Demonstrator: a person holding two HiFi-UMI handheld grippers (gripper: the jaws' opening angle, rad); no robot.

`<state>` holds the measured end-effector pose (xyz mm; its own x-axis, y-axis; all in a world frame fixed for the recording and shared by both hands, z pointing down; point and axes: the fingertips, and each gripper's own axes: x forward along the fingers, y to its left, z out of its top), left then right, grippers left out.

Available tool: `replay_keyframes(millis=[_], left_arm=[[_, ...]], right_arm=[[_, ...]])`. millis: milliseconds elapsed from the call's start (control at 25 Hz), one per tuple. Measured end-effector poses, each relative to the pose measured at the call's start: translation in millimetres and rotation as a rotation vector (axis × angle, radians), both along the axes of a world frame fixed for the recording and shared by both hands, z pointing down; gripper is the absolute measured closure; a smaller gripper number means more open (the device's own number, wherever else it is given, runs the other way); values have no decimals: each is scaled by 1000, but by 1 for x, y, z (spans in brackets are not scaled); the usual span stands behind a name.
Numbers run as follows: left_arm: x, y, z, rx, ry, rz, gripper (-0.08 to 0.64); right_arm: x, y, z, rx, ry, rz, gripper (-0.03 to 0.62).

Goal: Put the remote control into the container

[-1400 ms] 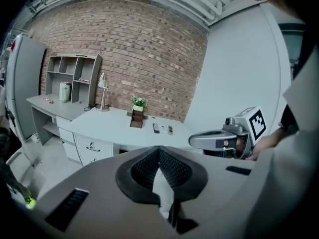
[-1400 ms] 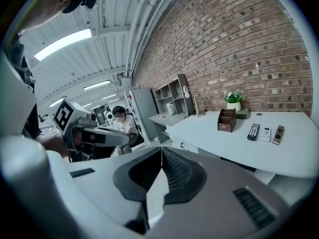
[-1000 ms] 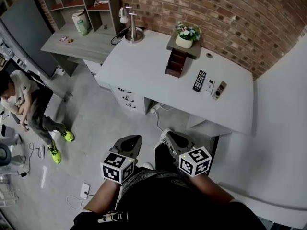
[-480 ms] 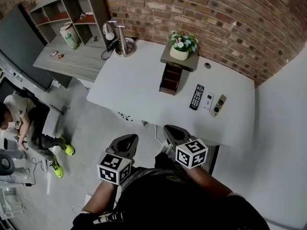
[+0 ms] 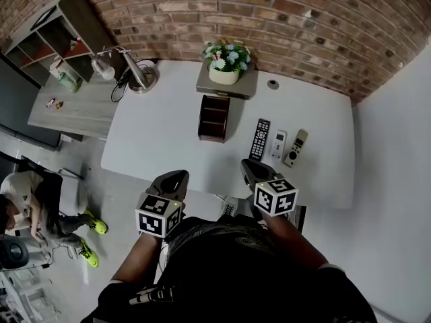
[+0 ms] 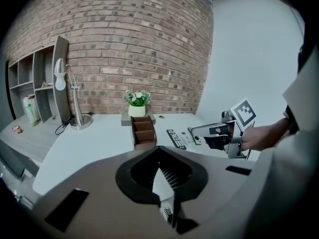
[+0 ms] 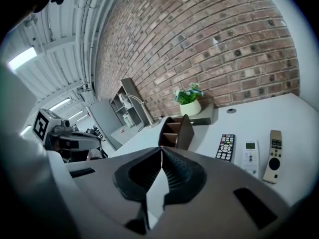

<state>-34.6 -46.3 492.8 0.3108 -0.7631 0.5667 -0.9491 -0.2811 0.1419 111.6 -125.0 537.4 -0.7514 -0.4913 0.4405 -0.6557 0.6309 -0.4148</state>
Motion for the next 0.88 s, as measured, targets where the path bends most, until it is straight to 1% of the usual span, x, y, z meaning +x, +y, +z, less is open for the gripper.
replay_keyframes(millis=[160, 280, 440, 560, 760, 880], left_arm=[[6, -26, 6, -16, -17, 35, 566], [4, -34, 8, -30, -26, 53, 566], [-9, -44, 16, -46, -37, 58, 566], [-21, -50, 20, -63, -43, 86, 566], [-43, -67, 22, -86, -53, 152, 566], [-52, -81, 19, -93, -40, 181, 566]], right_arm=[[27, -40, 28, -7, 50, 90, 584], [37, -59, 44, -37, 67, 143, 584], [39, -80, 62, -49, 107, 179, 584], [40, -95, 74, -50, 153, 225, 583], [46, -116, 89, -54, 242, 318, 583], [58, -133, 100, -88, 301, 401, 581]])
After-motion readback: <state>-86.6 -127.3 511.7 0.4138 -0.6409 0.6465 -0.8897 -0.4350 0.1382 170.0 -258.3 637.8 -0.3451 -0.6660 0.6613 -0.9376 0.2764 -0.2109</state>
